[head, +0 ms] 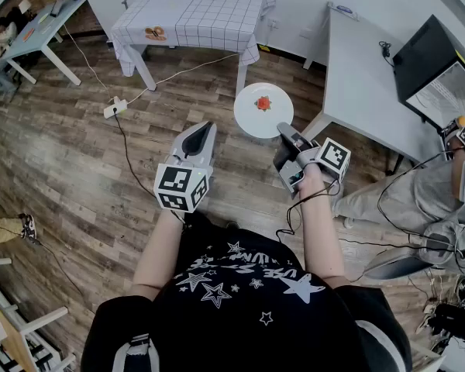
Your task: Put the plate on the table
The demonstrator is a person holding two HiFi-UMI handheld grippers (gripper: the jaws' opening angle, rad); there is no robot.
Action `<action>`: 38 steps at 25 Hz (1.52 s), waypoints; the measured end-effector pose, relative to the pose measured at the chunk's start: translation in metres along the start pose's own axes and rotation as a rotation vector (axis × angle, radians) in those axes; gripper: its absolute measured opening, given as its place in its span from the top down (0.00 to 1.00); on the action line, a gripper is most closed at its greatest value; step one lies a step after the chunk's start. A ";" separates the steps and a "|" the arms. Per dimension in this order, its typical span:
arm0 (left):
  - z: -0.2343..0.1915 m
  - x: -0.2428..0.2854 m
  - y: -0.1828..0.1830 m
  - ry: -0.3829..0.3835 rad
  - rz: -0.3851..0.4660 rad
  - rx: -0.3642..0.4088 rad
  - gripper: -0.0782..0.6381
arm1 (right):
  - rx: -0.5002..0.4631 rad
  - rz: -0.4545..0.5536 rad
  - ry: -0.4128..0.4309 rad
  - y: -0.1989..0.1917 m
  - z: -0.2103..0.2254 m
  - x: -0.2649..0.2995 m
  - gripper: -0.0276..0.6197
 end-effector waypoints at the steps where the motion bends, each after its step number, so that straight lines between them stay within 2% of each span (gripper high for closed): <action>1: 0.001 0.004 -0.002 0.004 -0.010 0.018 0.88 | 0.017 0.001 -0.005 0.001 0.002 0.001 0.92; 6: 0.002 0.021 -0.011 0.041 -0.045 0.098 0.88 | 0.118 0.015 -0.019 0.001 0.016 0.007 0.92; 12: 0.005 0.031 -0.017 0.026 -0.063 0.116 0.88 | 0.212 0.037 -0.021 -0.001 0.032 0.008 0.92; 18: 0.001 0.034 -0.015 0.039 -0.048 0.110 0.88 | 0.204 0.035 -0.032 0.003 0.034 0.008 0.92; 21: 0.001 0.036 -0.017 0.045 -0.054 0.106 0.88 | 0.173 0.017 -0.060 0.004 0.036 0.008 0.92; 28: 0.005 0.038 -0.018 0.068 -0.063 0.095 0.88 | 0.123 -0.035 -0.065 0.009 0.035 0.009 0.92; 38: -0.018 0.052 -0.023 0.076 -0.075 0.077 0.88 | 0.144 -0.057 -0.054 0.016 0.039 0.036 0.92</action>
Point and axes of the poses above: the fingertips, and each gripper's own axes: x forward along the fingers, z to its right, y out of its top, the point moved 5 cm from there along -x, backward along the fingers, and after that the axes turned 5 degrees about -z, right-handed, at the moved point
